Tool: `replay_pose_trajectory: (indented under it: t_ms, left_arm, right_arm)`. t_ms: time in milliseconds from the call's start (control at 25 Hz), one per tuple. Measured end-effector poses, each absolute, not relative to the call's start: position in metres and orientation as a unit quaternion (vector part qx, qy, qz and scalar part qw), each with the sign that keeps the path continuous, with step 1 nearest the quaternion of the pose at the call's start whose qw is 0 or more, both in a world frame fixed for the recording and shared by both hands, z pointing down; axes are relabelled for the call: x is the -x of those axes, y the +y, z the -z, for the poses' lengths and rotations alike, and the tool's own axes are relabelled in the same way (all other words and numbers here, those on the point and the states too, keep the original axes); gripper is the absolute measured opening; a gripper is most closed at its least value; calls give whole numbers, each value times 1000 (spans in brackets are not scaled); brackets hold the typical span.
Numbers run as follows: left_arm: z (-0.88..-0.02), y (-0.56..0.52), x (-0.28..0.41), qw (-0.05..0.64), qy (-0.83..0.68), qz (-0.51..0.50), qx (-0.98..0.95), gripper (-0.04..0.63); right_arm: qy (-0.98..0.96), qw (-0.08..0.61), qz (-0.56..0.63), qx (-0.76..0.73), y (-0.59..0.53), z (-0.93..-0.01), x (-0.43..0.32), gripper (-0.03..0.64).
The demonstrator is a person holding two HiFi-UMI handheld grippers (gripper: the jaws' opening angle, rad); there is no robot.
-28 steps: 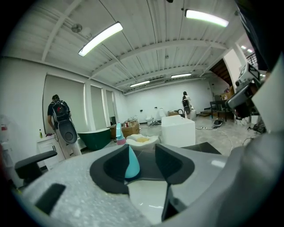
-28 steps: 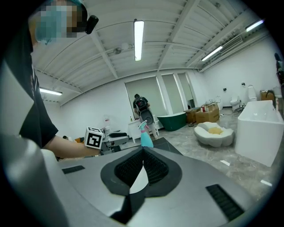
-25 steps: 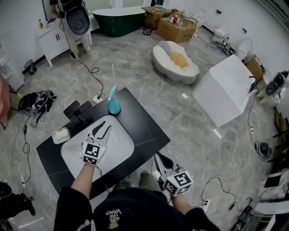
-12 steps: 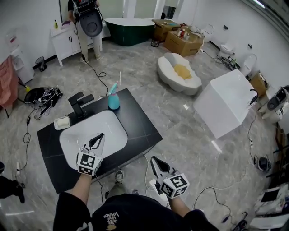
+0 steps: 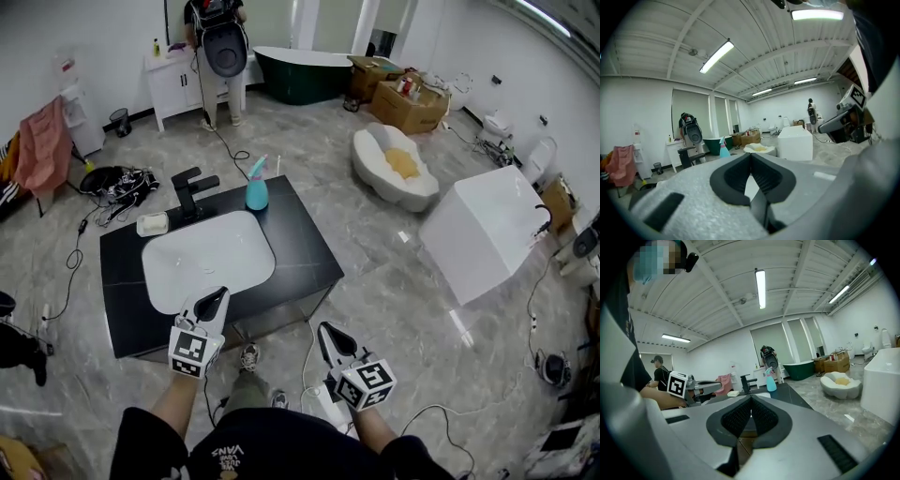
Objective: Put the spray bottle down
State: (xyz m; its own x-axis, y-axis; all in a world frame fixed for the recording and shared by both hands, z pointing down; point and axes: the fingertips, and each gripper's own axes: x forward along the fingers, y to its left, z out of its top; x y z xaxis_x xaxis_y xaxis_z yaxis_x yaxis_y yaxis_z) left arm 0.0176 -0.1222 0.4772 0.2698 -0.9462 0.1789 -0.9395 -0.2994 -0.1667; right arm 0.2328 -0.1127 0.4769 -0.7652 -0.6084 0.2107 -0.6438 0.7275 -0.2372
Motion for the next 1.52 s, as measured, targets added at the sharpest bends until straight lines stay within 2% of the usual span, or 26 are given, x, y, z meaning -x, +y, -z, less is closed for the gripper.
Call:
replay_pose_trajectory:
  t_ms: [280, 880, 1520]
  left_arm:
    - [-478, -65, -25, -6, 606, 126, 785, 20]
    - [-488, -5, 6, -42, 583, 131, 801, 20]
    - [-493, 4, 14, -49, 570, 118, 811, 20]
  right_arm:
    - [-934, 54, -169, -309, -85, -486, -228, 8]
    - [-924, 65, -176, -333, -59, -487, -180, 6]
    - [-923, 68, -156, -344, -49, -479, -157, 6]
